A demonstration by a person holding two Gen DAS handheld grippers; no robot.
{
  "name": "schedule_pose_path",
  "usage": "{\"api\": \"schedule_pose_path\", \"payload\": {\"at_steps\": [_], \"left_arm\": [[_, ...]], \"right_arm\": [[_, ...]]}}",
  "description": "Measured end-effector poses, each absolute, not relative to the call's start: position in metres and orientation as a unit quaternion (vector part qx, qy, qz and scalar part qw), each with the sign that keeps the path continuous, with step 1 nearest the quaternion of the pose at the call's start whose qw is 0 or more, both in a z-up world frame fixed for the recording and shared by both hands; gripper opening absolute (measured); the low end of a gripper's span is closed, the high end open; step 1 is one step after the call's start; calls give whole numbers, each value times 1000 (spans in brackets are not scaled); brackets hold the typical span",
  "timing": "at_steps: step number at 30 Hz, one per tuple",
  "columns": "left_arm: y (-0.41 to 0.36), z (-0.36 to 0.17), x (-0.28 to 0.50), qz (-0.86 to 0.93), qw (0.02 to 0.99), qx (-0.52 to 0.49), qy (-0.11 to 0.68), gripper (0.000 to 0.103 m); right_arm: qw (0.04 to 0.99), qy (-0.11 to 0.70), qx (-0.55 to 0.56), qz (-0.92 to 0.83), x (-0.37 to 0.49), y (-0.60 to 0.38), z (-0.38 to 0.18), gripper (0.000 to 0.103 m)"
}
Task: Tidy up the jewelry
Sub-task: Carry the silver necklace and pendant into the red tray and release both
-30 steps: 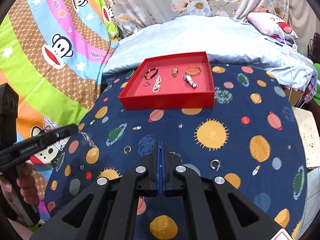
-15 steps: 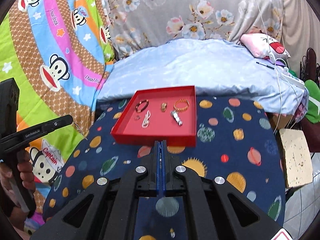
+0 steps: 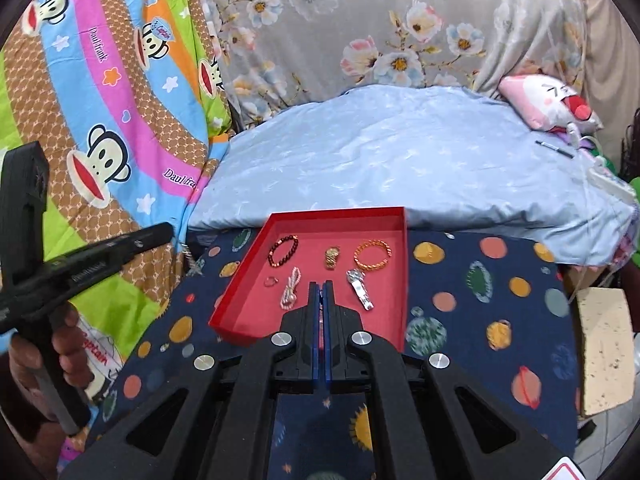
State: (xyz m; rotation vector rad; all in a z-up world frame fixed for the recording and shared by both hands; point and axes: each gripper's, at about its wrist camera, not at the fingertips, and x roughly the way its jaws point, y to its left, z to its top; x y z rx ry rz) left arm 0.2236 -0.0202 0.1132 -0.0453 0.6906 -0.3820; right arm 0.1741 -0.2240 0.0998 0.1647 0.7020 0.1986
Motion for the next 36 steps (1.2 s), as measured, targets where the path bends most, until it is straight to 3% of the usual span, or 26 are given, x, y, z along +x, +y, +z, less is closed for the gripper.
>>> {"api": "schedule_pose_path", "payload": {"at_steps": [19,36], "left_arm": [[-65,44,356,-168,904,-11,393,0],[-71,1,394,-147,893,-10,426,0]], "right_arm": [[900,410,84,118,297,-187,22,1],[885,441,77,126,326,-174,-18,1]]}}
